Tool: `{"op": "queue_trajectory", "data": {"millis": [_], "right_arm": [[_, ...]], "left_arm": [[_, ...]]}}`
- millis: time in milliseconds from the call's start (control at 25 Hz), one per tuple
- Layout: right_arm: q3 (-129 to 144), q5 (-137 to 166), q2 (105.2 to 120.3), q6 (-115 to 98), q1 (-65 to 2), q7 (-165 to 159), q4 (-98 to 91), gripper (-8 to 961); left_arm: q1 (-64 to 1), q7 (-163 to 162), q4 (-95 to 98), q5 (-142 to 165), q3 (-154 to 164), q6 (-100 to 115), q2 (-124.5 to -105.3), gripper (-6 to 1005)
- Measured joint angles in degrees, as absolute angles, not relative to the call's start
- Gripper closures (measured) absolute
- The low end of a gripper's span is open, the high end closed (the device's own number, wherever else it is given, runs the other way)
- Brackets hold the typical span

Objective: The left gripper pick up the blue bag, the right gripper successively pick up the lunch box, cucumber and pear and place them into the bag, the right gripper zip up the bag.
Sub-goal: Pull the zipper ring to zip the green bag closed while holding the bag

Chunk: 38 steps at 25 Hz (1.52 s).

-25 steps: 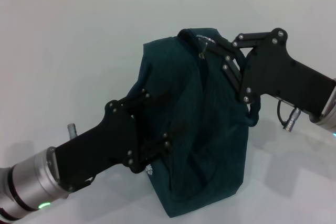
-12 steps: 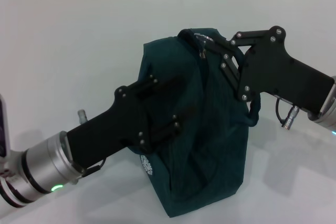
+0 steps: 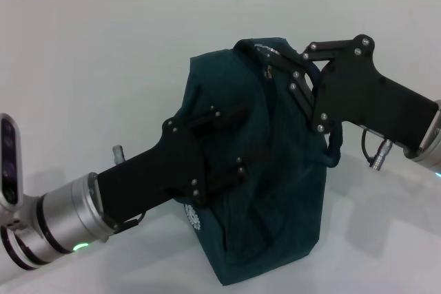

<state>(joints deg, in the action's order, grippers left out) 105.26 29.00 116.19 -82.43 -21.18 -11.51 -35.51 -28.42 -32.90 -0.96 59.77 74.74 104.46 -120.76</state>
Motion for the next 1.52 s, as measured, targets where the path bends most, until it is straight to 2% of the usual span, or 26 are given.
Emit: {"op": "queue_trajectory", "data": {"millis": [360, 440, 760, 1120, 1520], "right_arm": [[106.0, 29.0, 116.18, -82.6, -20.9, -11.5, -35.5, 935], [106.0, 29.0, 116.19, -82.8, -20.7, -11.5, -35.5, 935], [106.1, 29.0, 116.18, -83.0, -20.5, -12.3, -35.5, 935], [103.7, 29.1, 115.58, -82.9, -21.1, -19.0, -34.0, 935], [99.0, 29.5, 115.36, -82.6, -21.3, -22.8, -31.1, 935]], "left_arm": [[-28.4, -29.6, -1.0, 60.2, 74.8, 103.9, -120.76, 545], [-28.3, -29.4, -1.0, 60.4, 74.8, 103.8, -120.76, 763], [-27.2, -28.9, -0.2, 61.1, 74.8, 103.8, -120.49, 831], [-19.7, -24.1, 11.2, 71.1, 74.9, 105.1, -120.0, 896], [-18.7, -24.1, 11.0, 71.0, 69.9, 105.7, -119.55, 955]]}}
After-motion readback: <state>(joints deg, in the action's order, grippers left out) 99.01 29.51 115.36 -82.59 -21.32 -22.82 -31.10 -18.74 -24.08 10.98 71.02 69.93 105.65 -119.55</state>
